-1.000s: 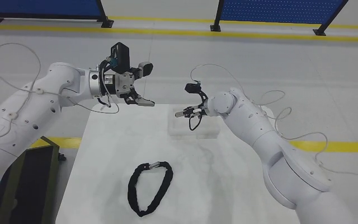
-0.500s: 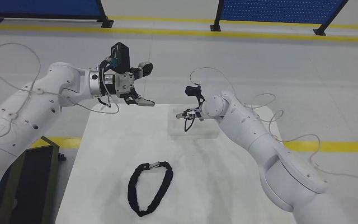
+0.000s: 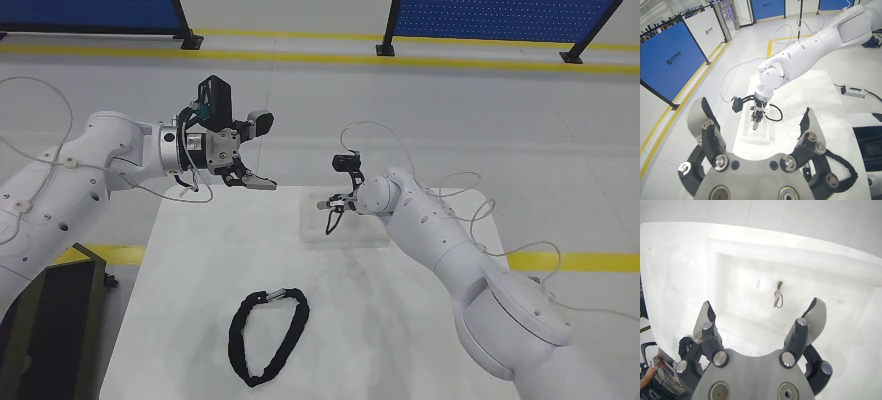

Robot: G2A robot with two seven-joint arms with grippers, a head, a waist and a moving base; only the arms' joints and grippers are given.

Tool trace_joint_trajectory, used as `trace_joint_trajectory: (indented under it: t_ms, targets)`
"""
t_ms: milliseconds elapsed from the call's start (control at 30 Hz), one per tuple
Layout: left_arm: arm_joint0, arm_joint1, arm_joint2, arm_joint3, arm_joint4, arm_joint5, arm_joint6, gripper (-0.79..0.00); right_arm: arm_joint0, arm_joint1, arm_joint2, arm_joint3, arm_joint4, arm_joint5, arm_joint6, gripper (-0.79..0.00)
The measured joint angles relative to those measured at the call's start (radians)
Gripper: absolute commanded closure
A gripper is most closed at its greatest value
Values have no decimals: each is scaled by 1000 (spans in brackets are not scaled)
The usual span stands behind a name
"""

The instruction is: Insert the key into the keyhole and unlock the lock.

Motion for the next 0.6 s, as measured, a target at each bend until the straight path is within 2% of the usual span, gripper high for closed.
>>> trace_joint_trajectory:
  t_ms: [167,200,433,600]
  targets:
    - [0,0,0,0,0,0,0,-785,-1,-18,1,22,-16,16,-2,-431]
    - [0,0,0,0,0,0,0,-785,0,-22,3,30,-16,16,0,-391]
    - [0,0,0,0,0,0,0,-785,6,-42,12,64,-32,36,-8,-259]
    - [0,0,0,0,0,0,0,-785,6,-57,13,78,-52,66,-15,-265]
